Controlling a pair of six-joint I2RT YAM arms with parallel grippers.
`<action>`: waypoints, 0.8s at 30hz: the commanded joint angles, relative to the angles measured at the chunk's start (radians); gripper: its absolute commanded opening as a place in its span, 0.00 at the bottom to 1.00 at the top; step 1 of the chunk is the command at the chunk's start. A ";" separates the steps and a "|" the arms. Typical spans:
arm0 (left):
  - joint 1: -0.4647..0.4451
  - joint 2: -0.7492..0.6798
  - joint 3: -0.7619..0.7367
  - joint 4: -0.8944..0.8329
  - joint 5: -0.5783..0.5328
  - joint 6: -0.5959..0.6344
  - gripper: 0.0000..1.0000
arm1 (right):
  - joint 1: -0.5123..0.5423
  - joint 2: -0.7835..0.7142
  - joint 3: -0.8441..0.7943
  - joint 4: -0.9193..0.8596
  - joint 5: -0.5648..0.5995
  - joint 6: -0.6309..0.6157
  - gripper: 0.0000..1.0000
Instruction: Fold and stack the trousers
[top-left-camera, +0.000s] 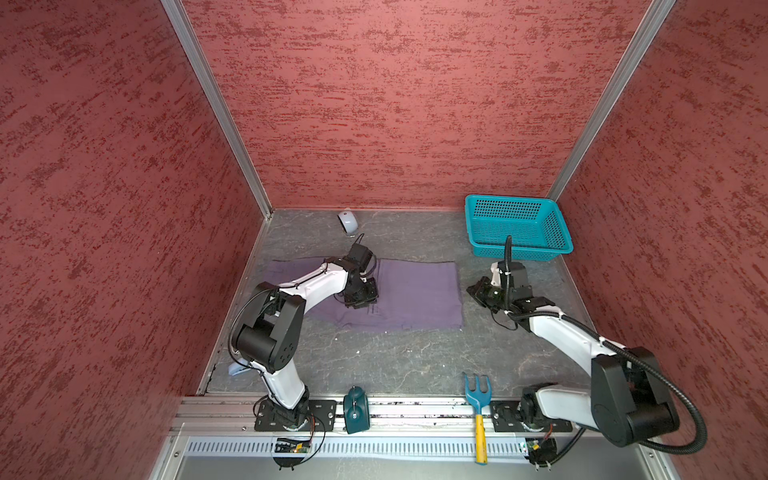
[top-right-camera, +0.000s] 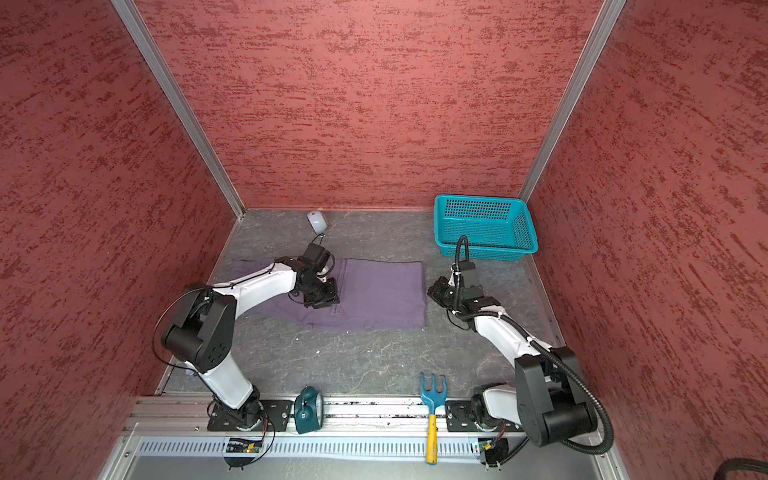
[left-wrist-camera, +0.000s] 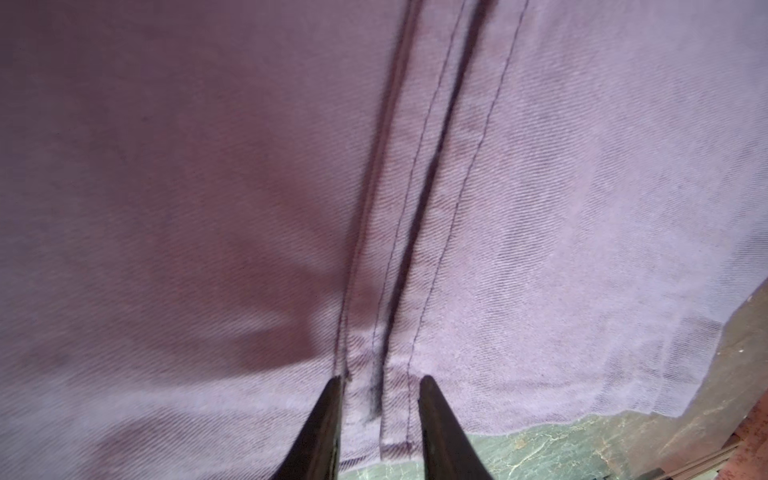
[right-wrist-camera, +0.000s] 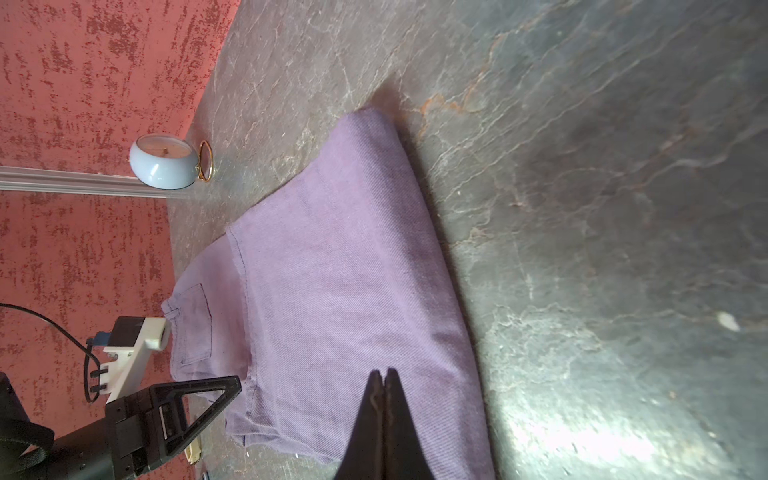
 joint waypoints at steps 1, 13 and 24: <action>-0.008 0.039 0.013 -0.001 -0.036 0.002 0.35 | -0.007 -0.021 -0.029 0.014 0.027 0.025 0.00; -0.007 0.067 -0.020 0.092 0.063 -0.046 0.43 | -0.008 0.066 -0.036 0.099 -0.038 0.080 0.00; -0.008 0.015 0.037 -0.019 0.025 -0.053 0.00 | -0.008 0.004 -0.015 0.010 0.075 0.008 0.00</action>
